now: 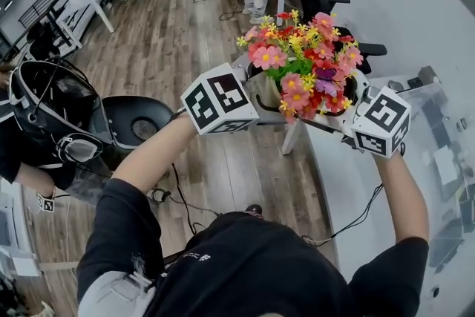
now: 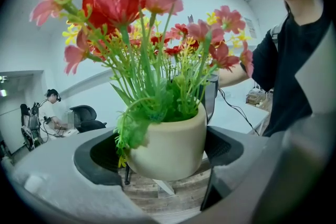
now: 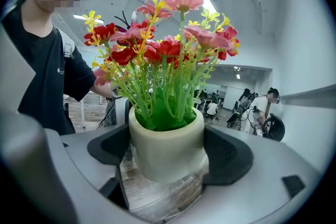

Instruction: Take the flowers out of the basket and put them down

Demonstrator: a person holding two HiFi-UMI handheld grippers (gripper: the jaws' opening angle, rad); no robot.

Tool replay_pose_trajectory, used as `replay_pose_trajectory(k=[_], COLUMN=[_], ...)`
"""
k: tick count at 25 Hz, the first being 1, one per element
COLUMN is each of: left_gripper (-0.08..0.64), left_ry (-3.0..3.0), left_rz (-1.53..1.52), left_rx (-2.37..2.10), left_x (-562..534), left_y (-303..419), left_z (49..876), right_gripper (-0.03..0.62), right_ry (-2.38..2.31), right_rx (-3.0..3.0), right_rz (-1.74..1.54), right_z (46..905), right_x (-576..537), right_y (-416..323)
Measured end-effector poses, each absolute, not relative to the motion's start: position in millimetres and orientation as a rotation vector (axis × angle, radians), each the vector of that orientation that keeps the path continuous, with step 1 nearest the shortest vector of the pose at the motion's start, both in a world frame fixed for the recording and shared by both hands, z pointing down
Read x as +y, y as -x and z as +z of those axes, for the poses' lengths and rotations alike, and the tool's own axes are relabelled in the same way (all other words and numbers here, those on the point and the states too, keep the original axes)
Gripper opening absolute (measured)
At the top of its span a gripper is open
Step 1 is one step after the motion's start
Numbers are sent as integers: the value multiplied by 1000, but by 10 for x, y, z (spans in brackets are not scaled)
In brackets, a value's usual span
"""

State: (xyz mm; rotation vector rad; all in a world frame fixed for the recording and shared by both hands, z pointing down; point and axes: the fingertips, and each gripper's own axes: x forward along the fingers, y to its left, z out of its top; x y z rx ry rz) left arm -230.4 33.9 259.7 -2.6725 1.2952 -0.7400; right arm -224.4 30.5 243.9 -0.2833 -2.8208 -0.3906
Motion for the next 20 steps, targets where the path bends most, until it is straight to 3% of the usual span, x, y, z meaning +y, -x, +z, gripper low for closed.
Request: replay_pose_trajectory(k=[20], left_gripper=[463], left_ry=[2681], left_rz=[-661], left_rx=[1383], left_x=[855], left_y=[1858], left_z=[2700], right_gripper=[443], right_ry=[425], right_rx=[-2885], right_rz=[-369], right_z=[2531], right_x=[825], right_y=[1795])
